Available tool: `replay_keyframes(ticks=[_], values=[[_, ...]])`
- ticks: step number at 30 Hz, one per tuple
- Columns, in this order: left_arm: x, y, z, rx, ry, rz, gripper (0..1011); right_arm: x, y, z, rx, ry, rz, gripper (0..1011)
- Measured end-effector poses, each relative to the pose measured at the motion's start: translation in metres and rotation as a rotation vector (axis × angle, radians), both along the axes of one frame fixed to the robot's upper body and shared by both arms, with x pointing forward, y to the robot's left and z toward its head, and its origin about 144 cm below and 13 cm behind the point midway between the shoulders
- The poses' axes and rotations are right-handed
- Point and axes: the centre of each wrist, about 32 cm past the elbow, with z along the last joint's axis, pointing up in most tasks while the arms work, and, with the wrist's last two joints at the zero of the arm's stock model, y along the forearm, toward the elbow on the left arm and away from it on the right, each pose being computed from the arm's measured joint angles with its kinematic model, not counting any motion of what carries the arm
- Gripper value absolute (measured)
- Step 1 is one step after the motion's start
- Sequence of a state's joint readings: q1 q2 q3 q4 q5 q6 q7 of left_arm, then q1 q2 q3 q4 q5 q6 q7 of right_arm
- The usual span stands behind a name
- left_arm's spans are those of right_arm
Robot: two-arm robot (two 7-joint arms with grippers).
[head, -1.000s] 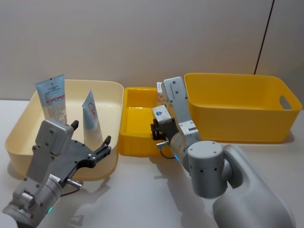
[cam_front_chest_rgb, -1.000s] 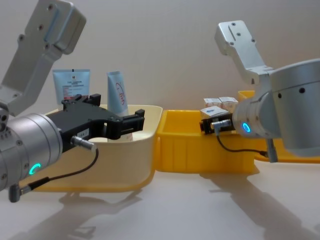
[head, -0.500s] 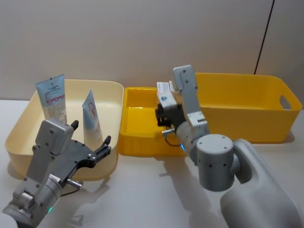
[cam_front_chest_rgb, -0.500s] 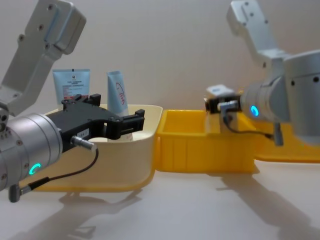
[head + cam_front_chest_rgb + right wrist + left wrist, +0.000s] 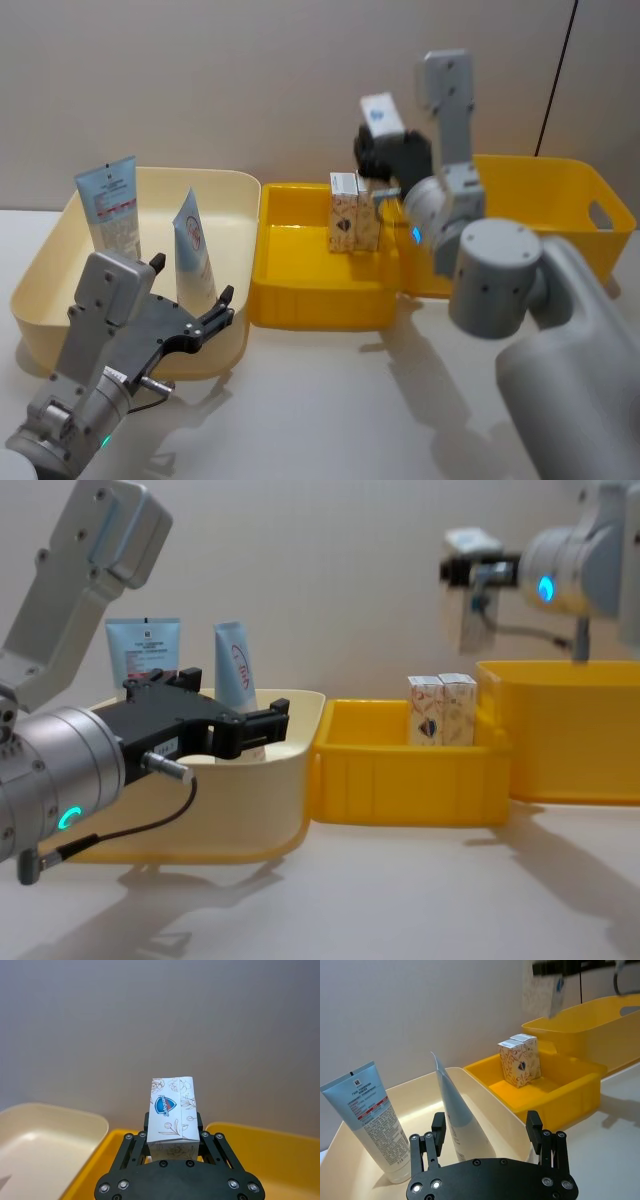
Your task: Bimanual collaborative sorting of washing and personal care products
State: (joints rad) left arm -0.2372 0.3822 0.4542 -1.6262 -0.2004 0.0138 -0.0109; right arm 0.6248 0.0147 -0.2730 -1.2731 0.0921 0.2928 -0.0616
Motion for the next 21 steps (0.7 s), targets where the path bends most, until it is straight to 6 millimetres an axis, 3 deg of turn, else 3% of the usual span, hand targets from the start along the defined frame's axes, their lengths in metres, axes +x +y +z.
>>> replay_keyframes(ticks=[7, 21], values=[[0.000, 0.000, 0.000, 0.000, 0.000, 0.000, 999, 0.015, -0.021, 0.030, 0.027, -0.109, -0.045, 408], [0.000, 0.000, 0.000, 0.000, 0.000, 0.000, 1000, 0.040, -0.061, 0.054, -0.018, -0.147, -0.180, 408]])
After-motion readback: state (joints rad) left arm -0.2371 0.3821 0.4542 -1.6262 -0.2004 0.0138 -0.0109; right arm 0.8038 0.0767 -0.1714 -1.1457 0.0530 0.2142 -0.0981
